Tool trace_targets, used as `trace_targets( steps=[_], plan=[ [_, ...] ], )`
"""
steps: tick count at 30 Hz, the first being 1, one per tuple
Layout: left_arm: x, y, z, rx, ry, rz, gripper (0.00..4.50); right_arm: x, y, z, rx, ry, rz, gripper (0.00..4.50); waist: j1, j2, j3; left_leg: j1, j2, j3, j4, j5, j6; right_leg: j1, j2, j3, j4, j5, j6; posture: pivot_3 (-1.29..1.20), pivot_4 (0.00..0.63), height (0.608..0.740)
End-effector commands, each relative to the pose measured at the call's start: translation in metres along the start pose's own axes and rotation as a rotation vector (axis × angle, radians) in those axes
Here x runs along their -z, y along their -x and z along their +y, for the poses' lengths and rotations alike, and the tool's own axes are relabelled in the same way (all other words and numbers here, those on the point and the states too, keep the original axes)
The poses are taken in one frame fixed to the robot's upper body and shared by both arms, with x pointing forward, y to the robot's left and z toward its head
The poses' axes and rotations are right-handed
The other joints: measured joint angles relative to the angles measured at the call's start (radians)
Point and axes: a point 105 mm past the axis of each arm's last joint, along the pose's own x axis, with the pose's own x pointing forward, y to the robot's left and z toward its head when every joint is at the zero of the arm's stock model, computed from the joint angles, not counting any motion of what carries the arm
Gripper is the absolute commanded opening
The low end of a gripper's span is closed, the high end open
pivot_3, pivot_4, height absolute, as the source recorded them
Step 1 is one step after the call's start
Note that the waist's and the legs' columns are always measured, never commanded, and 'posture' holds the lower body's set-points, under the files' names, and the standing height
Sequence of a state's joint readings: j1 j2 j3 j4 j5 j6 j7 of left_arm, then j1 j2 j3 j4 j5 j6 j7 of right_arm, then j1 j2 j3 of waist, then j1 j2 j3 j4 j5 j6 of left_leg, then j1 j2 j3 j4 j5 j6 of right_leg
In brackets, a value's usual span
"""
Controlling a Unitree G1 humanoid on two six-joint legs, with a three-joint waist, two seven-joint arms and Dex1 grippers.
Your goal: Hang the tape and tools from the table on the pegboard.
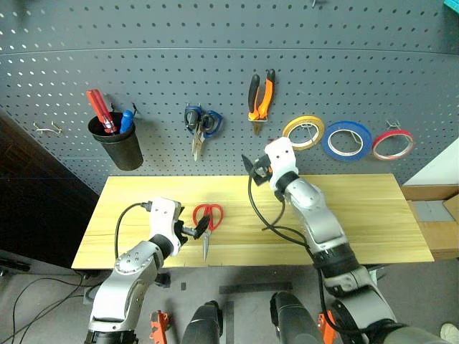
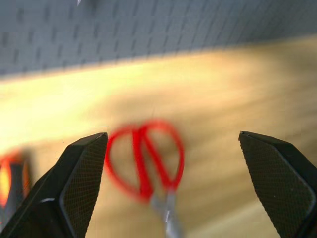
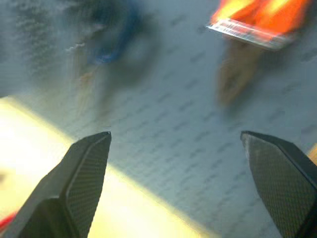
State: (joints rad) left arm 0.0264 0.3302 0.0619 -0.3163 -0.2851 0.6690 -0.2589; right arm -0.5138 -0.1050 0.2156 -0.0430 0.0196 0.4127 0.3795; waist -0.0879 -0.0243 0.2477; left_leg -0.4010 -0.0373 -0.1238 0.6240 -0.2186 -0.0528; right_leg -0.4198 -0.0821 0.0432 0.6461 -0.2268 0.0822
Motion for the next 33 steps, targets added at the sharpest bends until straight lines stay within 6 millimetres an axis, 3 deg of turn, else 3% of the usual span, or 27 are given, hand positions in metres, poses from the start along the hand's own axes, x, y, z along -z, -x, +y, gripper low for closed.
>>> trace_targets(
  steps=[1, 7, 18, 22, 33],
  plan=[
    [0.025, -0.002, -0.001, -0.082, 0.010, 0.145, 4.50, -0.004, 0.026, 0.037, -0.239, -0.050, 0.063, 4.49, 0.000, 0.000, 0.000, 0.000, 0.000, 0.000, 0.001, 0.000, 0.000, 0.000, 0.000, 0.000, 0.000, 0.000, 0.000, -0.10, 0.228, 0.740],
    [0.041, -0.021, -0.007, -0.133, 0.069, 0.249, 4.50, 0.004, 0.041, 0.045, -0.267, -0.076, 0.141, 4.49, 0.001, -0.001, -0.001, 0.000, 0.000, 0.000, 0.005, 0.000, 0.000, 0.001, 0.000, -0.001, 0.000, 0.001, 0.001, -0.13, 0.223, 0.740],
    [0.045, -0.054, -0.014, -0.215, 0.209, 0.305, 4.50, 0.006, 0.045, 0.043, -0.255, -0.109, 0.177, 4.49, 0.000, -0.002, -0.001, -0.001, 0.000, 0.001, 0.003, 0.000, -0.001, 0.000, 0.000, -0.001, -0.002, 0.001, 0.001, -0.16, 0.212, 0.740],
    [0.045, -0.060, -0.017, -0.214, 0.208, 0.313, 3.60, 0.005, 0.045, 0.038, -0.240, -0.153, 0.185, 4.50, -0.001, -0.002, -0.002, -0.001, -0.001, 0.001, 0.004, 0.000, -0.001, 0.000, -0.001, -0.001, -0.002, 0.001, 0.001, -0.18, 0.207, 0.740],
    [0.051, -0.059, -0.010, -0.205, 0.182, 0.322, 0.16, 0.009, 0.056, 0.043, -0.288, -0.221, 0.240, 4.50, -0.003, -0.003, -0.006, -0.001, -0.001, 0.002, 0.004, 0.000, -0.001, 0.001, -0.001, -0.001, -0.001, 0.001, 0.002, -0.19, 0.186, 0.740]
  ],
)
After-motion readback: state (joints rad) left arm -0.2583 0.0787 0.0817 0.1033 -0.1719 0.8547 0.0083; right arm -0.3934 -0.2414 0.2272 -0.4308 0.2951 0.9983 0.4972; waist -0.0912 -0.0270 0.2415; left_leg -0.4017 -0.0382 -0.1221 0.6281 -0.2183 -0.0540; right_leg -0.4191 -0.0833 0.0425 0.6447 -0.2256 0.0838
